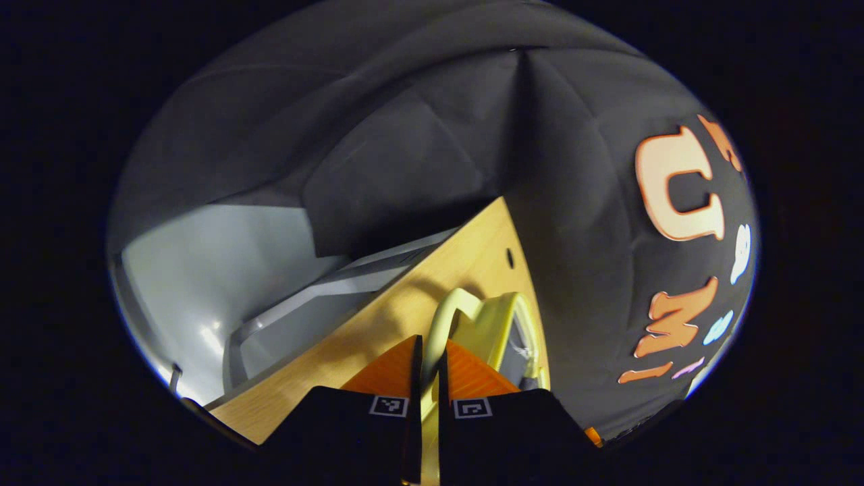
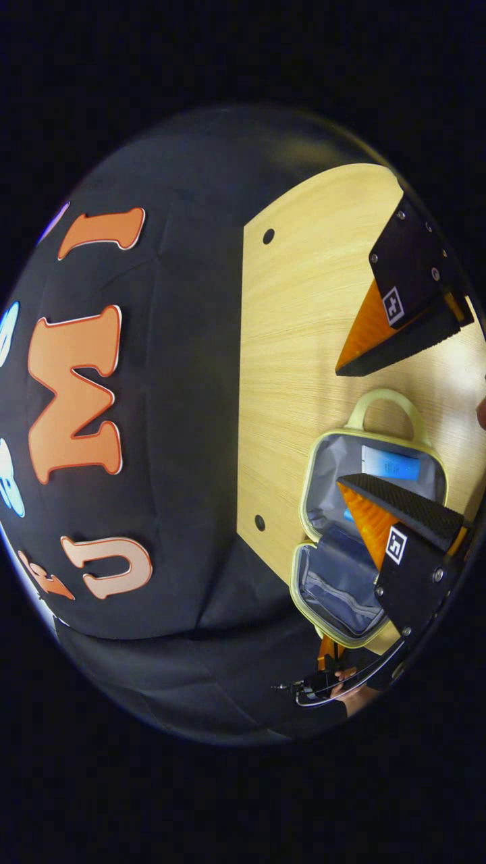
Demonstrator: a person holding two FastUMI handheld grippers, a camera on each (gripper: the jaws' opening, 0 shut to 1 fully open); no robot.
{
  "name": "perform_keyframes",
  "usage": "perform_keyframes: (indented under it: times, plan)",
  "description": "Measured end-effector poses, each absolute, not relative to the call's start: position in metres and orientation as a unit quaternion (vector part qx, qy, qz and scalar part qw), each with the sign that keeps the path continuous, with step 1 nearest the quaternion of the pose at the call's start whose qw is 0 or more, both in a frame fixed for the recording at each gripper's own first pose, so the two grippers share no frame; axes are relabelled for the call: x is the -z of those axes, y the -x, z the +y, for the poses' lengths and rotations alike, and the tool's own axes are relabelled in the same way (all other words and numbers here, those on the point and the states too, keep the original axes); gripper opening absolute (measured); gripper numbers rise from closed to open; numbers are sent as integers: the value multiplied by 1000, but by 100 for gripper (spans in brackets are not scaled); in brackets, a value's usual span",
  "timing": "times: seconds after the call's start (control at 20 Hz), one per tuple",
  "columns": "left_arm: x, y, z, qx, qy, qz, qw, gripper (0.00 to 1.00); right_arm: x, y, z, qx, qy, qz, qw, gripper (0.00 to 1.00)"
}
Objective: First open the suitcase, pack the skin care products into it, and then close the suitcase.
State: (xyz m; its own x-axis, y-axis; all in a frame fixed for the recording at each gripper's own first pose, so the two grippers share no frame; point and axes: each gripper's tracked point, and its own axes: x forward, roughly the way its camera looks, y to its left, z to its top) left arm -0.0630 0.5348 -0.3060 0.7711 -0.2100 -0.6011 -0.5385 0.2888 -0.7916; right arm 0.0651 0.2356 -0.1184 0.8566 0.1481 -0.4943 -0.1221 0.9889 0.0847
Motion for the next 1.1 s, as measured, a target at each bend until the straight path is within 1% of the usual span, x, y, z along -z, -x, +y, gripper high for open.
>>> perform_keyframes:
  times: [0.3,0.5,0.7,0.85,1.1]
  plan:
    - [230,54,536,-62,568,273,774,10,99,-69,229,-73,-18,233,970,93]
    - [165,39,523,-16,562,234,793,10,94,-74,226,-82,-9,223,971,93]
    - [111,30,496,28,536,215,816,10,82,-77,218,-82,-16,204,975,93]
    - [72,22,469,55,528,199,824,10,74,-77,211,-79,-12,184,980,93]
    - [28,16,423,87,508,194,834,10,51,-75,187,-68,3,147,987,93]
